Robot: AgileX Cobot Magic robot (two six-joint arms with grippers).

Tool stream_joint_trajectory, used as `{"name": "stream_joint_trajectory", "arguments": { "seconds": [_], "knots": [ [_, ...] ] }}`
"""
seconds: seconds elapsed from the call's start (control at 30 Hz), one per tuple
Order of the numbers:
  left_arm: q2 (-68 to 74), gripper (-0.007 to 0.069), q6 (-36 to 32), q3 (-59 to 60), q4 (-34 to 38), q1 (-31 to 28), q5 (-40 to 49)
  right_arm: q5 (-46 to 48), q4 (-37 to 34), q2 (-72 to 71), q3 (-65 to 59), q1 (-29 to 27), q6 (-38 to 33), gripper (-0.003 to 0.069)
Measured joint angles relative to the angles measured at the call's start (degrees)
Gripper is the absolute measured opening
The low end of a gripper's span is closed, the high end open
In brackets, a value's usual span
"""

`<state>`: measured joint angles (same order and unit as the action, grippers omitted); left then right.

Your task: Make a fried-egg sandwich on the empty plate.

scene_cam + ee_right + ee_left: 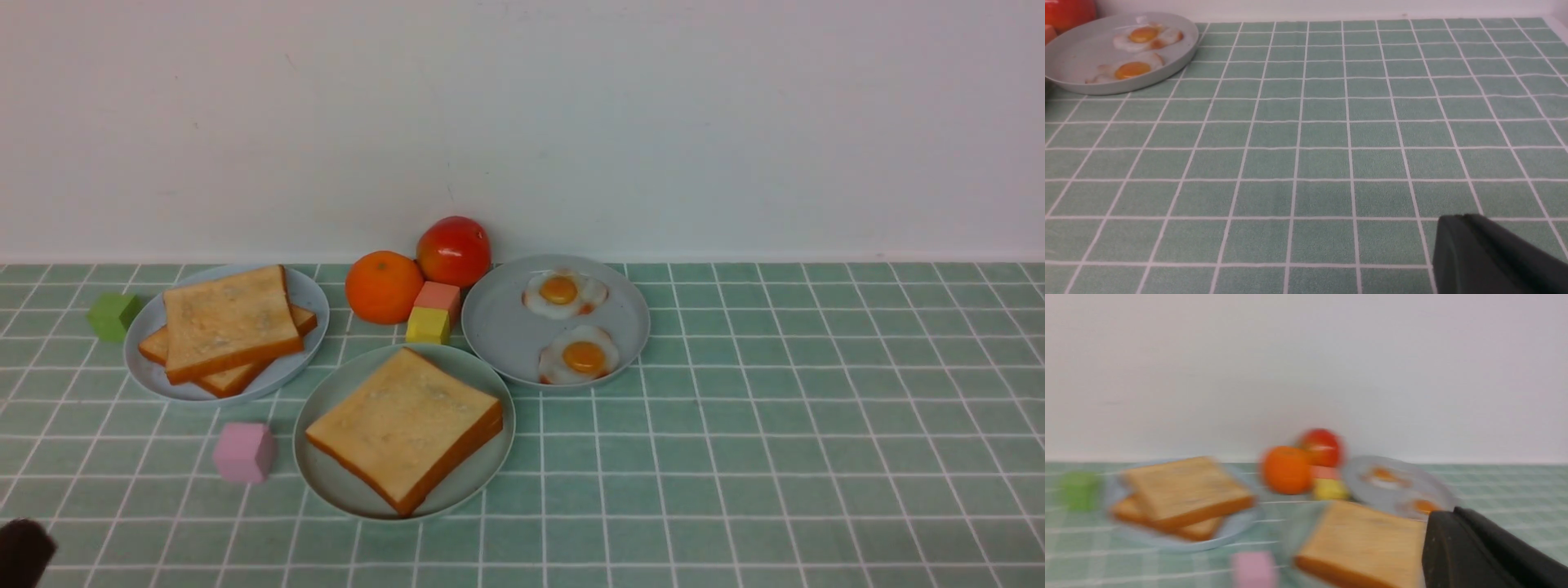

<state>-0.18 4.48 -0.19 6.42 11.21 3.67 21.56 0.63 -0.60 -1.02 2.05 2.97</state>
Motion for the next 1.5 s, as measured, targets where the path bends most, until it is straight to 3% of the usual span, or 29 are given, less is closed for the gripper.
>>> {"name": "stream_joint_trajectory", "arguments": {
  "seconds": [0.1,0.23,1.5],
  "knots": [
    [-0.48,-0.0013,3.67,1.43,-0.46,-7.68,7.92,0.00,0.00,0.00,0.00,0.00,0.00,0.0008],
    [-0.48,-0.0013,7.47,1.99,-0.96,-11.58,17.52,0.00,0.00,0.00,0.00,0.00,0.00,0.0012],
    [-0.48,-0.0013,9.14,1.99,-1.41,-11.68,17.68,0.00,0.00,0.00,0.00,0.00,0.00,0.0053]
  ]
}}
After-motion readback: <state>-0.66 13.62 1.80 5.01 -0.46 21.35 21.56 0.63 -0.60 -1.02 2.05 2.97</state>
